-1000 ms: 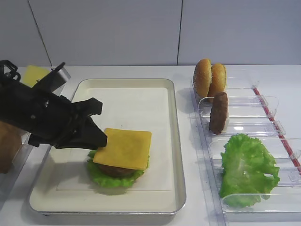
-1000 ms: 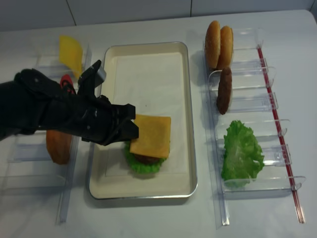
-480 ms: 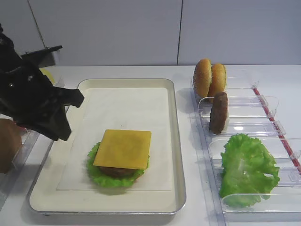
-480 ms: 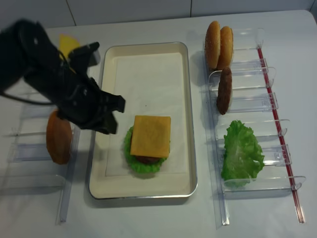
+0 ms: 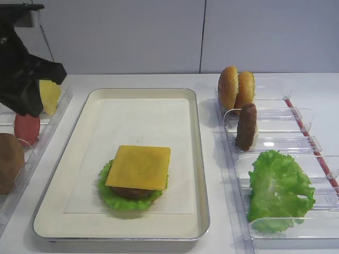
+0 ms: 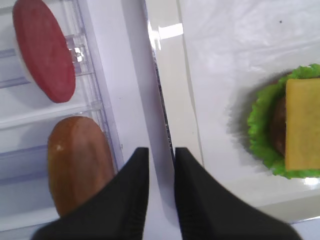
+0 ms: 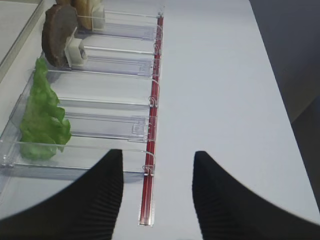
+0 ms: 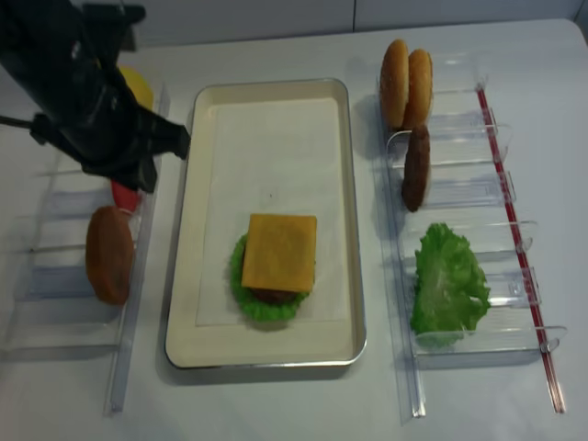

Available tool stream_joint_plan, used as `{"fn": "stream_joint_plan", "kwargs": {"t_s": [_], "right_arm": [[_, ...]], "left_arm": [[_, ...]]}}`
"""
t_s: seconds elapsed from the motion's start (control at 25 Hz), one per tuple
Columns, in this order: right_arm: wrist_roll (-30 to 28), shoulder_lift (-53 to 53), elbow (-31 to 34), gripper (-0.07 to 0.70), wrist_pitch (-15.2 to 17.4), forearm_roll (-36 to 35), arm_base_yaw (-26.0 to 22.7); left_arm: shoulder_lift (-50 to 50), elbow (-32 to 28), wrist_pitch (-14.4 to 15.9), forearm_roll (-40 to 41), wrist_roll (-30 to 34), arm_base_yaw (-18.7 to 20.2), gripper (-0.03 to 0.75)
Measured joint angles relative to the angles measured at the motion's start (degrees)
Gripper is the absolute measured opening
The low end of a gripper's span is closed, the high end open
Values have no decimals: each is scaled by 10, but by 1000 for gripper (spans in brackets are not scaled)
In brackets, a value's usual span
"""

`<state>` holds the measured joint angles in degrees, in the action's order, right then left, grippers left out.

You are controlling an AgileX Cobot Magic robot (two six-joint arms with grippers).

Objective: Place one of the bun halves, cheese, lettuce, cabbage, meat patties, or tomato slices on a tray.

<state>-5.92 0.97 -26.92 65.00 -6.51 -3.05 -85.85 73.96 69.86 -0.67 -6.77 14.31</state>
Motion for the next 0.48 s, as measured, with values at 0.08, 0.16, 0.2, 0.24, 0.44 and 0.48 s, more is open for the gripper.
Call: {"fn": "stream_joint_plan", "kwargs": {"t_s": [0.08, 0.16, 0.2, 0.24, 0.44, 0.48], "right_arm": [[0, 0, 0, 327, 0, 0, 0], [0, 0, 0, 327, 0, 0, 0], [0, 0, 0, 327, 0, 0, 0], [0, 0, 0, 327, 0, 0, 0], [0, 0, 0, 327, 1, 0, 0], [0, 0, 0, 327, 1, 0, 0]], "left_arm": [[29, -2, 3, 1, -1, 0, 119], [70, -18, 3, 1, -1, 0, 119], [97, -32, 4, 1, -1, 0, 119], [127, -45, 6, 1, -1, 0, 119], [274, -117, 14, 3, -1, 0, 119], [305, -128, 15, 3, -1, 0, 119]]}}
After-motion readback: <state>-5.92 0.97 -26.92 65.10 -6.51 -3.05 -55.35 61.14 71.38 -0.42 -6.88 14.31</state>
